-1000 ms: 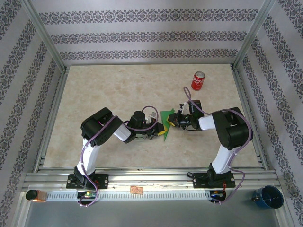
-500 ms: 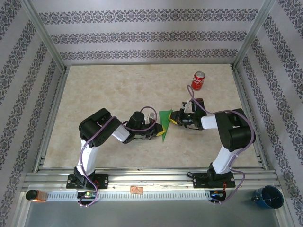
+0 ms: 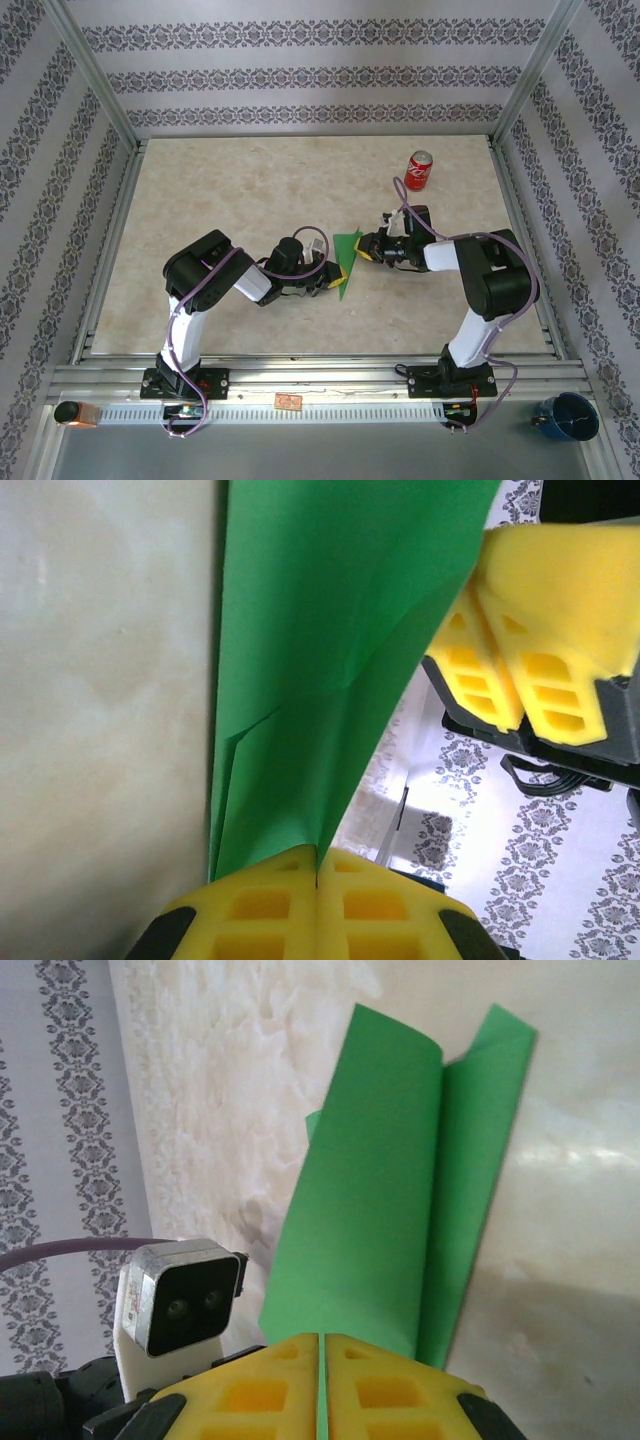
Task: Fold a paper plane with a square sheet of paper (pick it up from the middle)
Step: Fold the wing for the fifth time at the center of the table.
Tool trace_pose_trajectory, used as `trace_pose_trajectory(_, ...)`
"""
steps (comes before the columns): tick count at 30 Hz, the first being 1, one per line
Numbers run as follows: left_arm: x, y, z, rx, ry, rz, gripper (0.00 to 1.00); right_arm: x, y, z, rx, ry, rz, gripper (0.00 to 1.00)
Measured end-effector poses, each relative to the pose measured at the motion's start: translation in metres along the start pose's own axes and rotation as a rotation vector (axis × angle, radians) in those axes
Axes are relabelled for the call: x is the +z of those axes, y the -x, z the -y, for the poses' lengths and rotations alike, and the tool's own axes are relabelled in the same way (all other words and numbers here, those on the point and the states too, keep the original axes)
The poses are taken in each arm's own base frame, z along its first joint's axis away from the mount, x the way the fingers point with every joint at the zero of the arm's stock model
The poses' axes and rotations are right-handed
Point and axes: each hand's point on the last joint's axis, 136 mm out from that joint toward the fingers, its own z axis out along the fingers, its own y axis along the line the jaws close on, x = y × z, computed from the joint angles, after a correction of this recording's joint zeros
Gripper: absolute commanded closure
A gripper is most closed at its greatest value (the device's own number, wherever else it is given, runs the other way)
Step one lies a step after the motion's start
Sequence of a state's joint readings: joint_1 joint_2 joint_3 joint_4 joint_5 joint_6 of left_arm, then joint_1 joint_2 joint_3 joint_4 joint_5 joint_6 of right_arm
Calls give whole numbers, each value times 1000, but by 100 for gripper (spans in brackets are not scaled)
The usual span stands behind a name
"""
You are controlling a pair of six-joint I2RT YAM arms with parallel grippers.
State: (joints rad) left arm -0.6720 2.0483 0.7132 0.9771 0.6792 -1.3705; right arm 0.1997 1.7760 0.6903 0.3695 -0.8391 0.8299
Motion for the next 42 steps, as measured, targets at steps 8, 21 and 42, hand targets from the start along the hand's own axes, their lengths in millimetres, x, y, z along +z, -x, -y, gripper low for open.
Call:
trace_pose_trajectory(8,0,0,0,0,0,0,100,20,0,0,-19,-12,-44,89)
trace_pose_trajectory(21,0,0,0,0,0,0,99,29,-6,14,-8,-58,-83,89)
trace_pose_trajectory(42,2,-12,-2,153,297,-108,79,31,-6,15,-10,-89,-95,89)
